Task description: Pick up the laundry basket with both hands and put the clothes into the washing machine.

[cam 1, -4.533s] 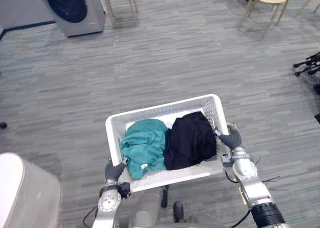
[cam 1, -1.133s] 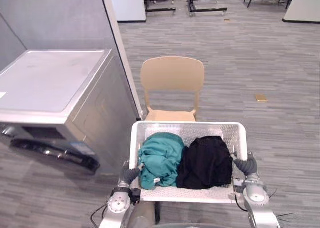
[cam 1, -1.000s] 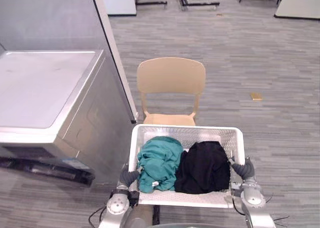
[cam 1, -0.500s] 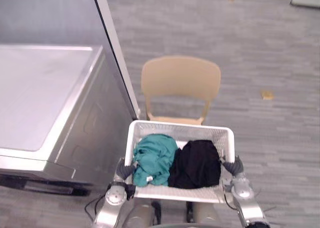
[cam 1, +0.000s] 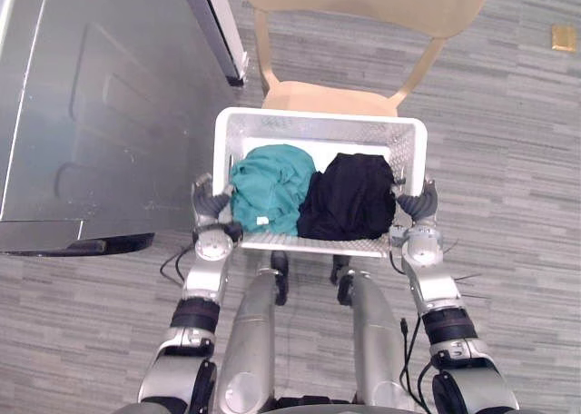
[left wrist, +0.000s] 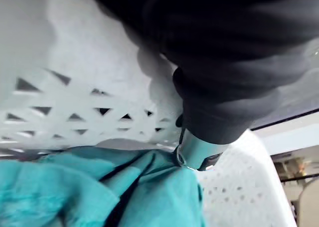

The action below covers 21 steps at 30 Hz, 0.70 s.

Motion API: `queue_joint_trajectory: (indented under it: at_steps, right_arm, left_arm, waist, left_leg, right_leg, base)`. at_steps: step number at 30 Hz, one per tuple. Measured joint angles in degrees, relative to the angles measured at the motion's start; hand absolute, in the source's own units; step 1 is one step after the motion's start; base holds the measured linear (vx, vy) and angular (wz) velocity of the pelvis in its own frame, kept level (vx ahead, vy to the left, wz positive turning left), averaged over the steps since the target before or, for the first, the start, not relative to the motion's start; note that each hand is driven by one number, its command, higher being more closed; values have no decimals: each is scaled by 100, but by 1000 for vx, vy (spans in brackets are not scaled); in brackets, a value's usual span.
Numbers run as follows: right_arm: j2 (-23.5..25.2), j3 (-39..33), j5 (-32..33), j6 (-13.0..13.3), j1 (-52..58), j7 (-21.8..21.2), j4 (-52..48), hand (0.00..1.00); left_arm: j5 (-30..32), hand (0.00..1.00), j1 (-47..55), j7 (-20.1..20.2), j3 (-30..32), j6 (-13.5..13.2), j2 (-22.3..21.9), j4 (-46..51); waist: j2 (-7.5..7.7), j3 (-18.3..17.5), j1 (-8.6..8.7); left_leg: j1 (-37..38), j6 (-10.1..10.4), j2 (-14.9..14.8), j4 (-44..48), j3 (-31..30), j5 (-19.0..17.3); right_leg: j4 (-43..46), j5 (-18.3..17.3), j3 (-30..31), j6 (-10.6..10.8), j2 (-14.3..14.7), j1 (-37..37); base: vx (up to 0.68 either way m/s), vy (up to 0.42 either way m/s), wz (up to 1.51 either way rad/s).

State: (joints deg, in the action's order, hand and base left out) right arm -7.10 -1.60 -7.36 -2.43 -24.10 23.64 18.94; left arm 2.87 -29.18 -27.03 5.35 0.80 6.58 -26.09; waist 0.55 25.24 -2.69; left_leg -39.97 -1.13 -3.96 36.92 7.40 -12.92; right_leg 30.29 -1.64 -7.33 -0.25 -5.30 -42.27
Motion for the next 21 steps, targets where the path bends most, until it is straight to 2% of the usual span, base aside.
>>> queue_joint_trajectory:
  at_steps: [5,8,10,15,21]
  right_arm:
    - [-8,-10,7,94,-51,2,-99,0]
    - [-11,-89,132,95,145,-1,-515,0]
    - [-19,-197,250,105,426,-15,-926,0]
    - [-17,-406,339,432,1366,-88,-1878,0]
    - [-18,-697,322,603,2447,-298,-2274,0]
  left_arm:
    - [-10,0,-61,-89,41,-24,30,59]
    - [-199,0,39,-109,82,-29,-17,316]
    - [-284,0,258,-119,157,-127,-133,612]
    - [-334,0,1066,-117,218,-240,-433,1214]
    - [-338,0,2451,-45,430,-250,-630,1838]
  waist:
    - [1,0,-2]
    - [0,4,-26]
    - [-17,81,-56]
    - [-17,92,-123]
    - [-12,90,-146]
  left_leg:
    - [34,46,-3,-211,4,112]
    - [113,51,-2,-269,26,120]
    - [294,52,6,-314,45,118]
    - [679,48,41,-444,37,104]
    - [1308,75,107,-689,26,75]
  right_leg:
    - [-146,33,-26,-15,14,8]
    - [-155,32,-25,-16,15,54]
    - [-176,19,-22,-22,11,215]
    - [-187,-123,-39,-25,-15,576]
    - [-181,-296,-76,-8,-80,1124]
  base:
    - [59,-20,1]
    - [70,-6,-3]
    - [84,12,-4]
    - [29,-8,5]
    - [19,-21,7]
